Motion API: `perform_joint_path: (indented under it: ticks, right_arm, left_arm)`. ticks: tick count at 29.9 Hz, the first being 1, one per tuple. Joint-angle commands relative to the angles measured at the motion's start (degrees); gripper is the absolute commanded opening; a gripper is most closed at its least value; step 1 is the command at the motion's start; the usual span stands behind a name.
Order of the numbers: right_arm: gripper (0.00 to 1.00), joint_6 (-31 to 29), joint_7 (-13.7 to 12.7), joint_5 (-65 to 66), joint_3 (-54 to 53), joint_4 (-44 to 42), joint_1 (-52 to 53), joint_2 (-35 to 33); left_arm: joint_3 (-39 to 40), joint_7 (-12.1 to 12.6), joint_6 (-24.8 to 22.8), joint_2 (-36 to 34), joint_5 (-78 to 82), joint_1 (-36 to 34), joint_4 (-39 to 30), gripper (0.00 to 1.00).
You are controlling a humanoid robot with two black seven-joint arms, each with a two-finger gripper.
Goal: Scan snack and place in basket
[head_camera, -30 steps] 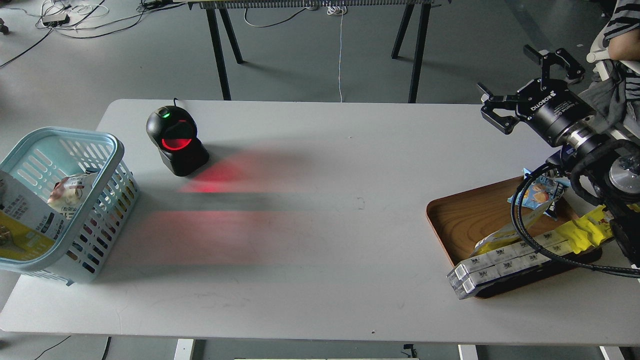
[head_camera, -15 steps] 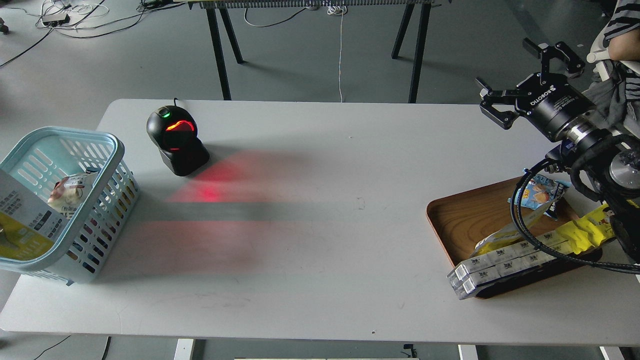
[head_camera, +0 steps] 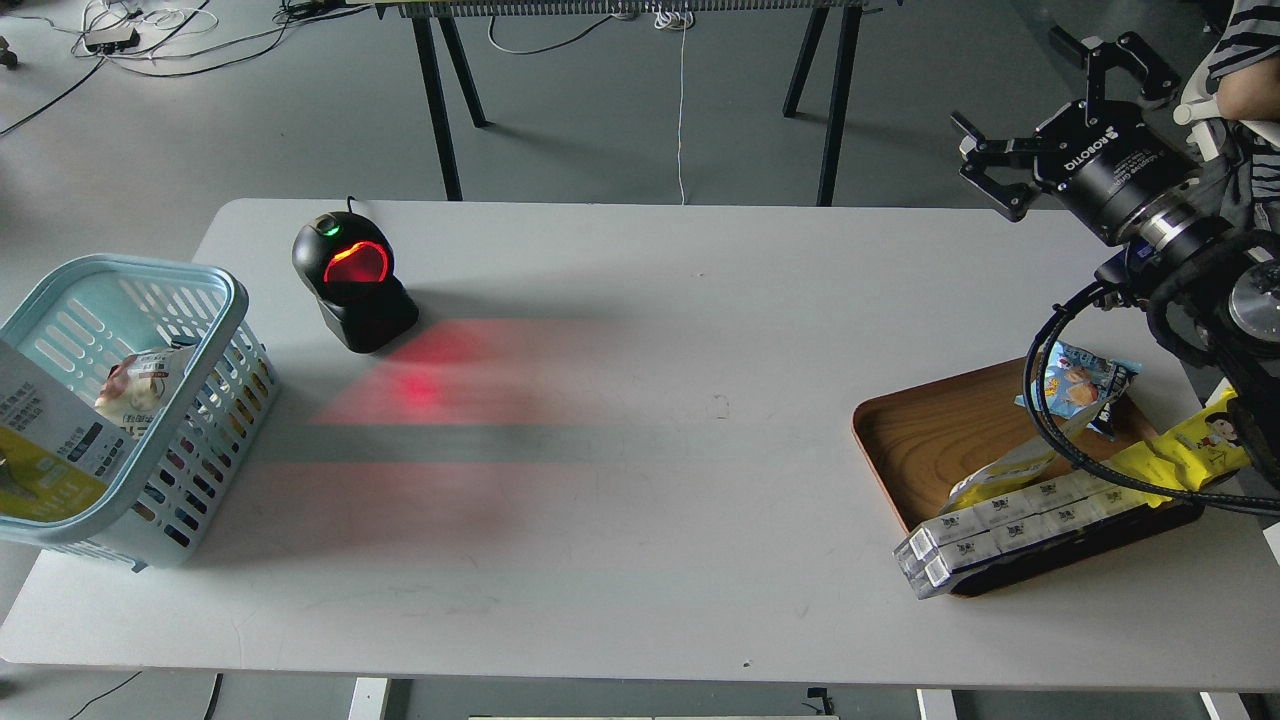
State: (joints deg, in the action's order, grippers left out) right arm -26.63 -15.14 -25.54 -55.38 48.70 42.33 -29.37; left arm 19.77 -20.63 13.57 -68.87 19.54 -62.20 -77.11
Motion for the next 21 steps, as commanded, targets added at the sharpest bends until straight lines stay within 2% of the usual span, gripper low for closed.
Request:
perform_joint_path:
  ticks: [1,3,7,10,14,18,21]
  right_arm:
    - [1.00,0.1,0.0,0.0,-0.2,0.0,0.0,-0.2]
    - [1.00,0.8,0.0,0.0,-0.3,-0.1,0.0,-0.2]
    - [1.00,1.6,0.1,0.0,-0.3,-0.2,-0.4,-1.5]
    - [1.00,2.1,0.1,0.0,-0.3,-0.1,-0.7,-1.7]
    - [1.00,2.6,0.1,0.0,-0.4,-0.1,-1.0,-2.0]
    - [1.00,2.5,0.2,0.0,-0.4,-0.1,-1.2,-2.4]
    - [1.00,2.5,0.2,0.0,-0.3,0.0,-1.5,-2.4]
  left_arm:
    - [0.0,0.5,-1.9,7.6,-9.7,0.4,1.3,0.99]
    - [0.0,1.4,-5.1,12.1,-12.4,0.5,4.6,0.99]
    - [1.0,5.2,-11.1,21.7,-17.8,1.7,12.2,0.99]
    - [4.2,6.1,-13.8,28.1,-21.1,3.7,17.6,1.00]
    - [13.5,7.3,-14.9,35.9,-21.8,8.5,22.4,1.00]
    - [23.7,10.3,-14.6,41.1,-21.8,13.1,23.9,1.00]
    - [27.1,10.3,-14.9,42.7,-21.9,14.1,26.6,1.00]
